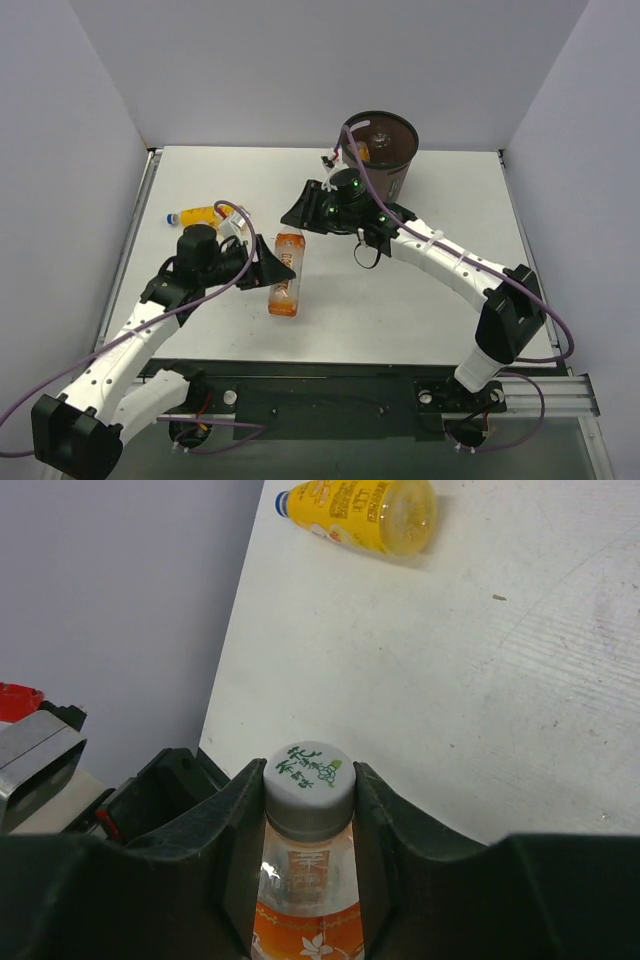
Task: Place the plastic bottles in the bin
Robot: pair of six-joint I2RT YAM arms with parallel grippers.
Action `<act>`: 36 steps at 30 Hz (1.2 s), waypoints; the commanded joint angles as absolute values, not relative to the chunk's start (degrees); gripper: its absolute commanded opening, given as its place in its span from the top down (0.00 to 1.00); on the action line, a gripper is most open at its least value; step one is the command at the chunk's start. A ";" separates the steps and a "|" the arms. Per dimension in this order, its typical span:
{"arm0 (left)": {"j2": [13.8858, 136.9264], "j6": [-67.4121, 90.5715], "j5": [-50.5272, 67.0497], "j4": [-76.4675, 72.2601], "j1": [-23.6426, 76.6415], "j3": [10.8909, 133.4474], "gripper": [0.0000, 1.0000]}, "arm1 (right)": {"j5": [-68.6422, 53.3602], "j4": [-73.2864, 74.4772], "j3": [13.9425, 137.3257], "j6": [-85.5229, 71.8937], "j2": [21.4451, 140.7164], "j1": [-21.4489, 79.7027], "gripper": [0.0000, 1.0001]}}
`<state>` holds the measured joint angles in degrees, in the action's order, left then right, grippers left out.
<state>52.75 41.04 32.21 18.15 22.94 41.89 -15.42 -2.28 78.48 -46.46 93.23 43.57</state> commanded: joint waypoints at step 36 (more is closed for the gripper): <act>37.18 44.56 -3.86 48.16 24.18 47.54 0.03 | 40.78 -15.82 118.49 -2.46 110.31 24.87 0.58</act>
<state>37.30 42.17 1.93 47.31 25.80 43.59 38.85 -14.70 118.65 -5.37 111.28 24.75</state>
